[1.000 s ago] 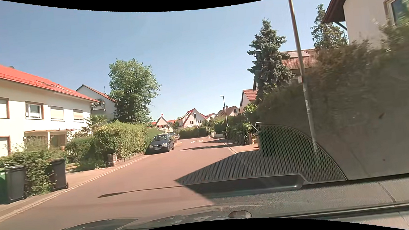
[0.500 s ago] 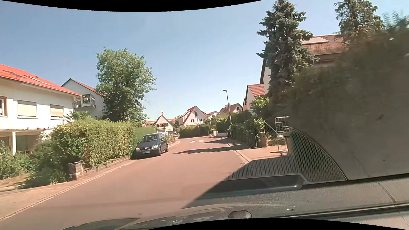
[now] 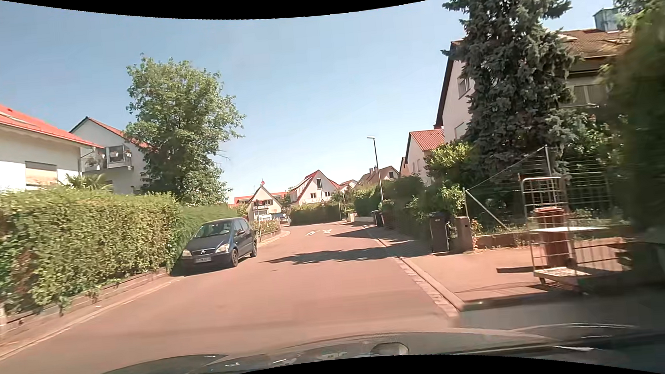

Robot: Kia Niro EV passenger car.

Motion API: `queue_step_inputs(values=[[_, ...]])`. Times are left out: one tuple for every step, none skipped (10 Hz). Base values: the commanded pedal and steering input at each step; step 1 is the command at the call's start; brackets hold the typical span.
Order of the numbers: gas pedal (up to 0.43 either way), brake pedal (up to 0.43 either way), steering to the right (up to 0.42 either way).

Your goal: Follow the waypoints while adhering to traffic rules and regulations

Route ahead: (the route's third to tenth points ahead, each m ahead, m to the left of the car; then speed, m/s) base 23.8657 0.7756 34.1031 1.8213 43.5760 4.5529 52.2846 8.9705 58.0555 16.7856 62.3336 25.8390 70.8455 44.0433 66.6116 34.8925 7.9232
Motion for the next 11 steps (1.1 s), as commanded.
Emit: queue_step_inputs(values=[[0.098,0.000,-0.005],[0.098,0.000,-0.005],[0.098,0.000,-0.005],[0.087,0.000,-0.005],[0.079,0.000,-0.005],[0.079,0.000,-0.005],[0.067,0.000,-0.005],[0.067,0.000,-0.004],[0.067,0.000,-0.003],[0.059,0.000,-0.003],[0.059,0.000,-0.003]])
